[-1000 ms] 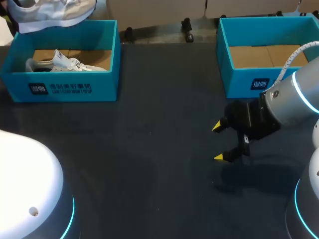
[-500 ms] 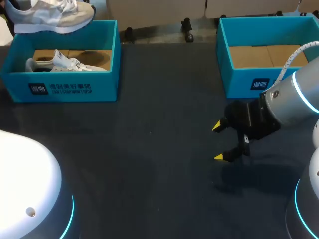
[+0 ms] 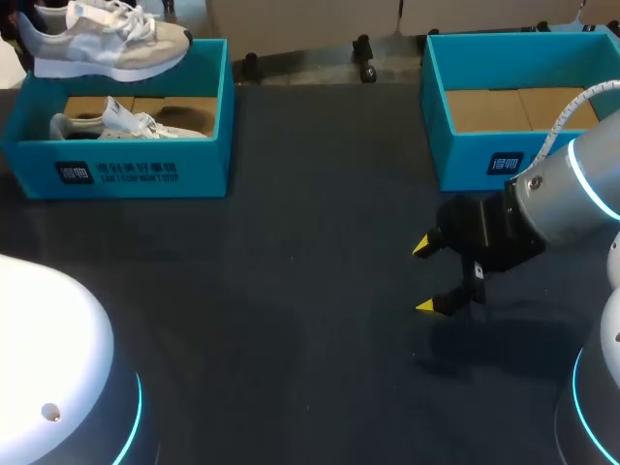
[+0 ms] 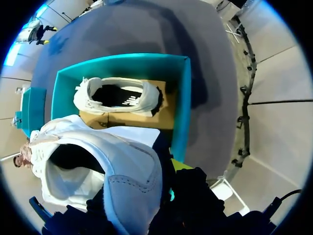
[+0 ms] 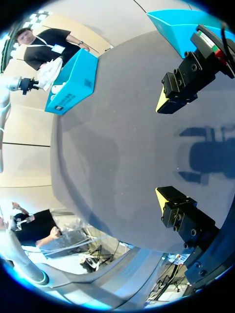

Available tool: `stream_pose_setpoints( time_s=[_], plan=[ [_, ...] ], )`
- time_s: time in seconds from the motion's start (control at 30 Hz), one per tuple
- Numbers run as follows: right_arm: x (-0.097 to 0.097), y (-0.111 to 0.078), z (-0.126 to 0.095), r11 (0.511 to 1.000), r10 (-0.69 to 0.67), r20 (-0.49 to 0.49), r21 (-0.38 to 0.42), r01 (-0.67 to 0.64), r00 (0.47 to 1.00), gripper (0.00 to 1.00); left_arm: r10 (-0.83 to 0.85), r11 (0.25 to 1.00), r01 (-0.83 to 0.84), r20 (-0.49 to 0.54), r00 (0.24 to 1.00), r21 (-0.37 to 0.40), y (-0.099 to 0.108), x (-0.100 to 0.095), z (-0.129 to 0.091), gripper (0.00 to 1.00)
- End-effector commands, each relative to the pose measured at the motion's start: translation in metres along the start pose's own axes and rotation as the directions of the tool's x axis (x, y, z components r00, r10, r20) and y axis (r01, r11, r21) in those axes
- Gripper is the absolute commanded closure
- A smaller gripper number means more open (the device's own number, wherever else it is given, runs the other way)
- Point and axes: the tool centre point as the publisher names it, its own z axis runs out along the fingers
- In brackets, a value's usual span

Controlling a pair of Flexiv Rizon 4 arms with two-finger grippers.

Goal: Take the shoe out of the shoebox, open the shoe tongue, remove and reinsert the insole, then place the shoe into the shoebox

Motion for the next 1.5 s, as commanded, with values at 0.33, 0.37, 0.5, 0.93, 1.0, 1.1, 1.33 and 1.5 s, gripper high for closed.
stream_pose_setpoints(
  time_s=[0.33, 0.37, 0.5, 0.93, 1.0, 1.1, 1.33, 1.5],
  plan=[
    [0.002, -0.001, 0.0, 1.0, -0.001, 0.003, -0.001, 0.001, 1.0, 0.0, 0.017, 0.999, -0.017, 0.004, 1.0, -0.039, -0.003, -0.007, 0.031, 1.0],
    [0.002, -0.001, 0.0, 1.0, -0.001, 0.003, -0.001, 0.001, 1.0, 0.0, 0.007, 0.998, -0.007, 0.002, 1.0, -0.064, -0.004, -0.008, 0.035, 1.0],
    [0.002, -0.001, 0.0, 1.0, -0.001, 0.003, -0.001, 0.001, 1.0, 0.0, 0.005, 0.998, -0.004, 0.017, 1.0, -0.067, -0.004, -0.01, 0.044, 1.0],
    [0.002, -0.001, 0.0, 1.0, -0.001, 0.003, -0.001, 0.001, 1.0, 0.0, 0.002, 0.997, 0.001, 0.036, 0.999, -0.081, -0.001, -0.023, 0.077, 1.0],
    [0.002, -0.001, 0.0, 1.0, -0.001, 0.003, -0.001, 0.001, 1.0, 0.0, 0.001, 0.997, 0.002, 0.037, 0.999, -0.081, 0.0, -0.026, 0.082, 1.0],
    [0.002, -0.001, 0.0, 1.0, -0.001, 0.003, -0.001, 0.001, 1.0, 0.0, -0.002, 0.998, 0.005, 0.042, 0.999, -0.07, 0.002, -0.03, 0.09, 1.0],
    [0.002, -0.001, 0.0, 1.0, -0.001, 0.003, -0.001, 0.001, 1.0, 0.0, -0.005, 0.998, 0.008, 0.05, 0.999, -0.056, 0.008, -0.036, 0.104, 1.0],
    [0.002, -0.001, 0.0, 1.0, -0.001, 0.003, -0.001, 0.001, 1.0, 0.0, -0.014, 0.999, 0.016, 0.045, 0.999, -0.048, 0.016, -0.04, 0.116, 1.0]
  ],
)
